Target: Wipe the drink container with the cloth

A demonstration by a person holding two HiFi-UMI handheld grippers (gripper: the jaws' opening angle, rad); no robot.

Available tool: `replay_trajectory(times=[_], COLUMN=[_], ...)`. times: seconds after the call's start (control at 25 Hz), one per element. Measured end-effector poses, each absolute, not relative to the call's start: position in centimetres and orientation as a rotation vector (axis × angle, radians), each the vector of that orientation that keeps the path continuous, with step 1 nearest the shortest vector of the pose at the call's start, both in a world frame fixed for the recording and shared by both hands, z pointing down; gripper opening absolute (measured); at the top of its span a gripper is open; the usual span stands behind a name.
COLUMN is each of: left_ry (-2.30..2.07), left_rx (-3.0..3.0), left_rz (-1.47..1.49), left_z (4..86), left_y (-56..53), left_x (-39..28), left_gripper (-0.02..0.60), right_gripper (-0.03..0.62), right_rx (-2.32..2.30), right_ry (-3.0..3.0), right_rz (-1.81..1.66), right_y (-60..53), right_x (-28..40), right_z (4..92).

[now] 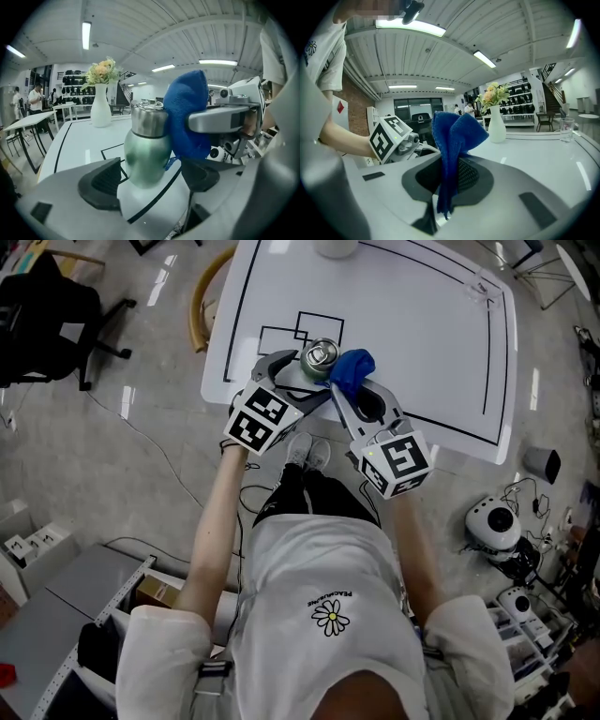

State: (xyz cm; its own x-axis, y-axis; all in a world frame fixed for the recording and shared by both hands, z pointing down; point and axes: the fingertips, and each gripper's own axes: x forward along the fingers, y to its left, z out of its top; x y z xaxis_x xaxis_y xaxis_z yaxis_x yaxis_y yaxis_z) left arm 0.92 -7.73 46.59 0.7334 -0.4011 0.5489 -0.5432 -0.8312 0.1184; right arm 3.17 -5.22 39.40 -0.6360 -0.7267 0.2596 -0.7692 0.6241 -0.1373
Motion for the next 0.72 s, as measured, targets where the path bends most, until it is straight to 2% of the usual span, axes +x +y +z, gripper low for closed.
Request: replay_trajectory(times=[0.72], left_ry=[-0.729], left_rx=[2.613], left_rz=[0.748], left_z=[46.7], left_y=[-3.5], left_x=[1.7], left_gripper=[0.387], right_gripper=[0.043], right_rx=[1.265], right_ry=[-2.638], right_rz=[0.342], right_y=[-5.9], right_x=[3.7], right_z=[39.8])
